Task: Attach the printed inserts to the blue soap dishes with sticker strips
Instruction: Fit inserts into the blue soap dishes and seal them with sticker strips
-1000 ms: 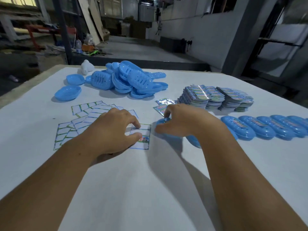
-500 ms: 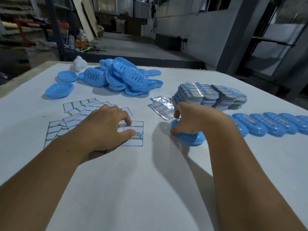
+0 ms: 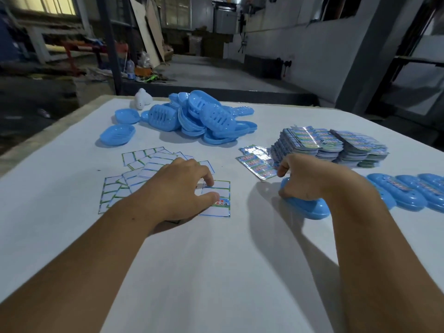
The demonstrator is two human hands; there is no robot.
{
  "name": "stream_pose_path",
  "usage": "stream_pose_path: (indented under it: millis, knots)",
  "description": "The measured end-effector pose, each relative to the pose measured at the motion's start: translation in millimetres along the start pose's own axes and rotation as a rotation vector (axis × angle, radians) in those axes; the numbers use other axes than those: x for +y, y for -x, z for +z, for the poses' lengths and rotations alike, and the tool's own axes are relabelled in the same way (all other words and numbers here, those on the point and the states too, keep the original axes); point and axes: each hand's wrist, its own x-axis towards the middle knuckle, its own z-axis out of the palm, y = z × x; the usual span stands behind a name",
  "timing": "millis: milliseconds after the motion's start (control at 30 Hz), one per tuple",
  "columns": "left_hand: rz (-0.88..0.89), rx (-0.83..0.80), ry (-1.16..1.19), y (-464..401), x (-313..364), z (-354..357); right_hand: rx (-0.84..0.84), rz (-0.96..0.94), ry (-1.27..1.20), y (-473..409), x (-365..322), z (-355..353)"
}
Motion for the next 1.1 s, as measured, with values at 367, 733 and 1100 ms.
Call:
stream_pose_path:
  millis: [367, 733, 1100]
  knots:
    - [-0.180, 0.281, 0.086, -29, -5, 1, 0.196, -0.284, -0.165, -18, -40, 30]
    - [-0.121, 0.265, -0.576, -128, -28, -20, 0.270, -0.350, -0.279, -22, -47, 39]
    - [-0.352, 0.305, -0.167, -147, -40, -18, 0.217, -0.336, -0.305, -23, -47, 37]
